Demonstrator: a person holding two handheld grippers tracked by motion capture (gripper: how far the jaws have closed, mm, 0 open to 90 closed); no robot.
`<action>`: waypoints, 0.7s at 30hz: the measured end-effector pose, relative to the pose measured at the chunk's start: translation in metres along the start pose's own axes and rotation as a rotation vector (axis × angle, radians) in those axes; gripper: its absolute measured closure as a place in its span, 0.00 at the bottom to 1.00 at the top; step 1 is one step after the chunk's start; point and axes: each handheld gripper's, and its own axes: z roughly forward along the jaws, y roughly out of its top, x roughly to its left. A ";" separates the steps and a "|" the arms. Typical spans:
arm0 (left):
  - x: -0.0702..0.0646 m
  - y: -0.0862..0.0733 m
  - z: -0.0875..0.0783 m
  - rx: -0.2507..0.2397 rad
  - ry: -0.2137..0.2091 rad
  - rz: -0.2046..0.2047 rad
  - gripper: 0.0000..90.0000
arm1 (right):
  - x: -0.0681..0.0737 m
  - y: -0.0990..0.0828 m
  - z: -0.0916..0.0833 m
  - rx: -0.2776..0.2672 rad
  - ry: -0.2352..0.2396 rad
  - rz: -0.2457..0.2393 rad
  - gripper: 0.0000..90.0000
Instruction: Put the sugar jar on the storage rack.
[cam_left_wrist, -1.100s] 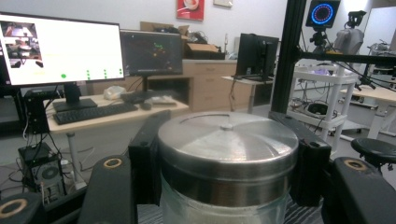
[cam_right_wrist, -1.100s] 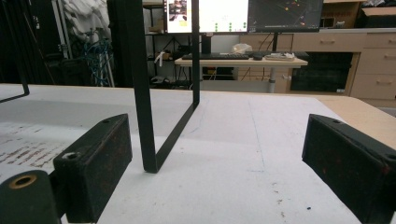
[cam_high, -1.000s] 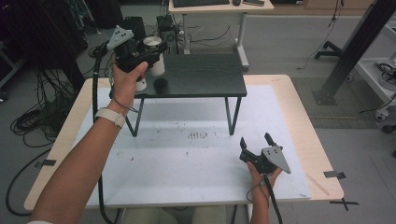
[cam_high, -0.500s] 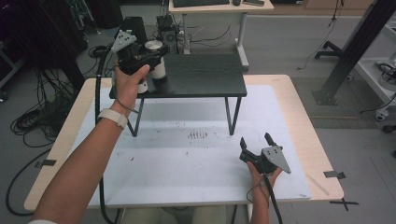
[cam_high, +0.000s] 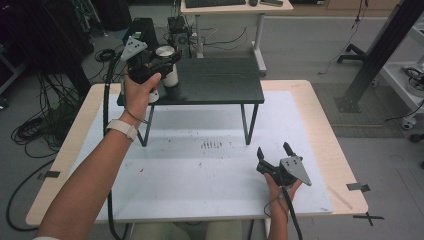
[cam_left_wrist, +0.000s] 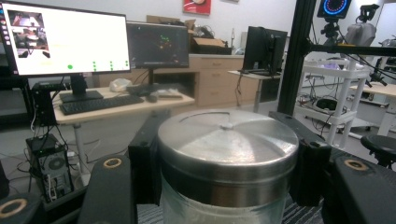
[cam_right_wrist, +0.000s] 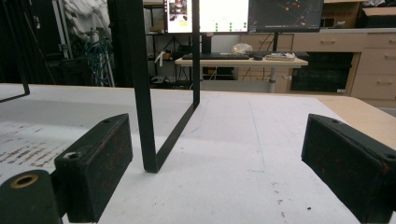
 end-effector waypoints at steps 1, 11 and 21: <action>0.000 0.000 0.000 0.000 0.000 0.000 0.47 | 0.000 0.000 0.000 0.001 0.000 0.000 0.10; -0.003 -0.001 -0.001 -0.001 0.009 0.025 0.47 | 0.000 0.000 0.000 0.002 0.001 0.000 0.10; -0.003 -0.002 -0.001 -0.005 0.009 0.028 0.47 | 0.000 0.000 0.000 0.001 0.001 0.003 0.10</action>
